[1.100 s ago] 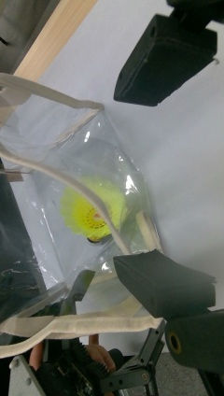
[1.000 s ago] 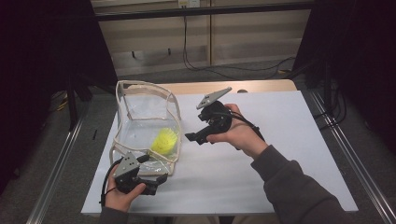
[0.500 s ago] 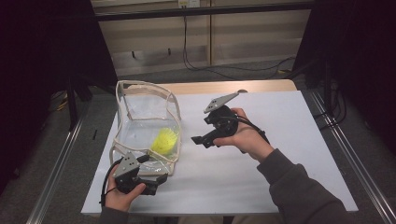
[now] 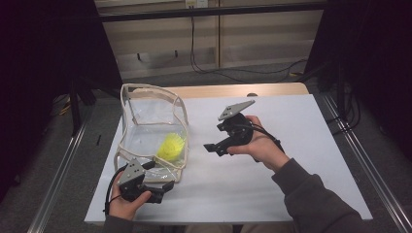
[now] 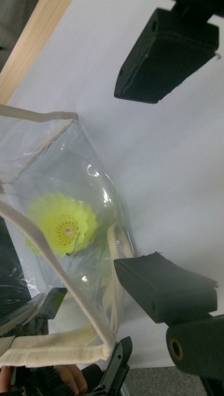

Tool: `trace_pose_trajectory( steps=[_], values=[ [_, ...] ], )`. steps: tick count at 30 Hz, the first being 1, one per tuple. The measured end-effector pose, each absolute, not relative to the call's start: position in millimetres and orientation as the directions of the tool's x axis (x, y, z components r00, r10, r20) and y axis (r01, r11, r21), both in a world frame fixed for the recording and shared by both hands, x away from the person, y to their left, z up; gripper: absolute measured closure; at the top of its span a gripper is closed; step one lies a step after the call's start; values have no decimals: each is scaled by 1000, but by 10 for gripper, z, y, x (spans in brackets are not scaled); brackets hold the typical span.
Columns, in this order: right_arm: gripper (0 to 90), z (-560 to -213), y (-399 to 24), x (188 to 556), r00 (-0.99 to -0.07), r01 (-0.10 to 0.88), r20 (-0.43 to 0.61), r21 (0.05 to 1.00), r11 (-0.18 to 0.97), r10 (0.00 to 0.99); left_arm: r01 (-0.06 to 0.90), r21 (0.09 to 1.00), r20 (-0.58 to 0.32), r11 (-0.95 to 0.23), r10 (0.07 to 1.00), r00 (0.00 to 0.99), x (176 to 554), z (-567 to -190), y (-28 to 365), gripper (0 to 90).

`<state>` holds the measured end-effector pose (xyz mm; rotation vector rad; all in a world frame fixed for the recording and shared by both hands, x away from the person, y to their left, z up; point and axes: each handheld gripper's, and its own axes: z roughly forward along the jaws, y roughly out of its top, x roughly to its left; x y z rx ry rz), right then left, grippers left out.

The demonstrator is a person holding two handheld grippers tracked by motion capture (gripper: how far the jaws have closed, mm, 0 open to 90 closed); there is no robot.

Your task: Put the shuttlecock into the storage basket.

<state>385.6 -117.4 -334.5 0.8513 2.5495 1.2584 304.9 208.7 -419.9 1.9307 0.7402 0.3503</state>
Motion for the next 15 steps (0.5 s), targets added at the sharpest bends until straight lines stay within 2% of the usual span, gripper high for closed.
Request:
trace_pose_trajectory(
  steps=[15],
  values=[
    [143,-3507,-1317,3798,-815,422,96,774,472,572,341,888,-73,-309,636,768,3024,-4190,2108,31]
  ],
)
